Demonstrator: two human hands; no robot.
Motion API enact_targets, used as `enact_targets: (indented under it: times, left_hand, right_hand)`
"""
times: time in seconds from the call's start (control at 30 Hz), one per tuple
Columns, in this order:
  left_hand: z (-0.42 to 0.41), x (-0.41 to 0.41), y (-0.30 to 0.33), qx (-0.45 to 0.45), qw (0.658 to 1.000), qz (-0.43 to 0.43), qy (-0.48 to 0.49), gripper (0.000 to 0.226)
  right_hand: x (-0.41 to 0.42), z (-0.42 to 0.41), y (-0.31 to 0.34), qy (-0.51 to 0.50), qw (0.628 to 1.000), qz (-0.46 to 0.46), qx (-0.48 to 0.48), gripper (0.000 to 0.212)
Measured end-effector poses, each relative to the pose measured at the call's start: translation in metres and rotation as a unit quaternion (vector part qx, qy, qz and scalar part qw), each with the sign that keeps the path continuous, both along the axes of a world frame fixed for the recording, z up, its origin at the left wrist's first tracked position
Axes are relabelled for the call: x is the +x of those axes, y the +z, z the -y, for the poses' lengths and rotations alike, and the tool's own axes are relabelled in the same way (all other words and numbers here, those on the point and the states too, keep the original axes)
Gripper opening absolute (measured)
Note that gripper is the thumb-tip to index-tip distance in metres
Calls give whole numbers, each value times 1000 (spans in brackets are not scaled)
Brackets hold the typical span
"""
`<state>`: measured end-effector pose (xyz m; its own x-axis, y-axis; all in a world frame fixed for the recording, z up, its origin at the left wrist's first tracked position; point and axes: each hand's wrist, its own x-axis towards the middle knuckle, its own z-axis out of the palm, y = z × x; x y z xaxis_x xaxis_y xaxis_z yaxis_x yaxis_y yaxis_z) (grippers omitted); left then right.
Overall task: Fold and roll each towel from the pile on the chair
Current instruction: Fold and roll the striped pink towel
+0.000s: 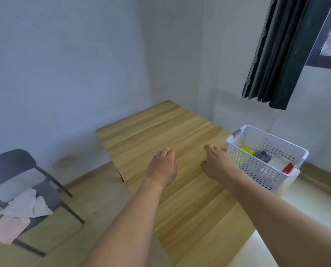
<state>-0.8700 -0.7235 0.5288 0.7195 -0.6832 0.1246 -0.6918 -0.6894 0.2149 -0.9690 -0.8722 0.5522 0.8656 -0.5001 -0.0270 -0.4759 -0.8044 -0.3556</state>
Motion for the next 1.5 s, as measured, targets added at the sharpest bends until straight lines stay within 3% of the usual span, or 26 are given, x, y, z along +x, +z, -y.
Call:
enact_targets:
  times: [0.3, 0.63, 0.8, 0.97, 1.27, 1.5]
  left_hand:
    - [-180, 86, 20, -6, 1000, -12, -13, 46]
    - [-305, 134, 10, -47, 999, -21, -17, 43]
    - [-404, 208, 17, -93, 996, -7, 7, 38]
    - [-508, 277, 6, -59, 998, -8, -9, 38]
    - [-614, 351, 1, -95, 995, -31, 19, 42]
    - [-721, 450, -24, -64, 996, -49, 30, 36]
  right_hand:
    - [62, -192, 5, -14, 999, -17, 28, 42]
    - [122, -326, 4, -17, 998, 10, 57, 41]
    - [184, -420, 5, -27, 997, 21, 67, 45]
    - [250, -526, 5, -31, 997, 18, 63, 45]
    - [323, -616, 4, -32, 997, 2, 63, 42]
    - [416, -712, -13, -26, 996, -10, 88, 45]
